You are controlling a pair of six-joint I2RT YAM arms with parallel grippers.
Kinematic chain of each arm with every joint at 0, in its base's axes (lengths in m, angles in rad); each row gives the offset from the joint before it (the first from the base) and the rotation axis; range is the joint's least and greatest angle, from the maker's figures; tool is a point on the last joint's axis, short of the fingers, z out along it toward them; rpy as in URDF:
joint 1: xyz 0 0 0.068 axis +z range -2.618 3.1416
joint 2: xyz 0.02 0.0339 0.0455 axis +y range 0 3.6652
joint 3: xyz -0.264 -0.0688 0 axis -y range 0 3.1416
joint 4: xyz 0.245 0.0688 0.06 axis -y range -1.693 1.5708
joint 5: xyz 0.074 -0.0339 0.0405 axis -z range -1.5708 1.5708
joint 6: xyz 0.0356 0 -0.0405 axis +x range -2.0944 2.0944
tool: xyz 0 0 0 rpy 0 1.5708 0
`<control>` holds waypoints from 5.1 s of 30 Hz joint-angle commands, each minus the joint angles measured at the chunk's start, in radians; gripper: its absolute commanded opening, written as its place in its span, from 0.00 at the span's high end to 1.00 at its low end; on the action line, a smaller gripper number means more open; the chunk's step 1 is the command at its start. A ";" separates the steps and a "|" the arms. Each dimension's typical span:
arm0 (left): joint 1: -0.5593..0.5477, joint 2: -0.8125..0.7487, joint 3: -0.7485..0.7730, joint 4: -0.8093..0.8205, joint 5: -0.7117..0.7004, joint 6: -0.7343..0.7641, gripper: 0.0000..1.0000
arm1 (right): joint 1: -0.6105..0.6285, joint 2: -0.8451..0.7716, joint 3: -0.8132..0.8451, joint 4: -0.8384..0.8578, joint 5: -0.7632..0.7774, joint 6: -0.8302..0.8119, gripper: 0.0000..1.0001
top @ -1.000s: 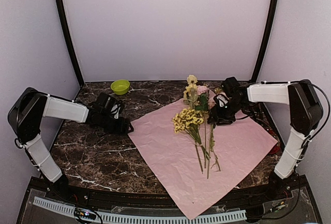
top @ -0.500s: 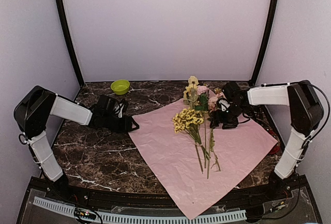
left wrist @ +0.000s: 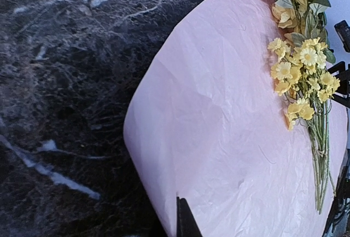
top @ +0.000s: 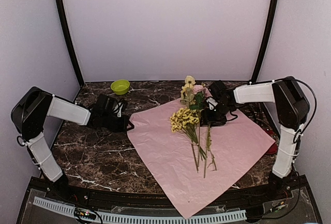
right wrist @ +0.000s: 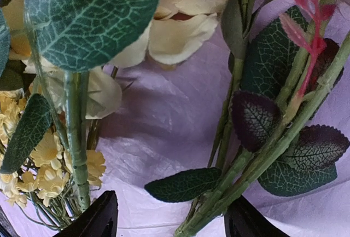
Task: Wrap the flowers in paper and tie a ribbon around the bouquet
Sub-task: Move the flattened wrapping paper to the center of the board, then pick up the bottom corner of the flattened wrapping paper from the center of the board, then adjust the fake flower on the flattened wrapping paper.
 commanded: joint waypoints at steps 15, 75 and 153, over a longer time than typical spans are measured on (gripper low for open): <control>0.189 -0.245 -0.158 -0.094 -0.254 0.047 1.00 | 0.165 0.345 0.469 -0.038 -0.065 0.017 0.36; -0.182 -0.446 -0.163 -0.197 -0.536 0.189 0.50 | 0.364 0.081 0.284 -0.199 0.240 -0.122 0.34; -0.711 -0.245 -0.039 -0.525 -0.243 0.971 1.00 | 0.392 0.050 0.011 0.118 -0.248 -0.006 0.55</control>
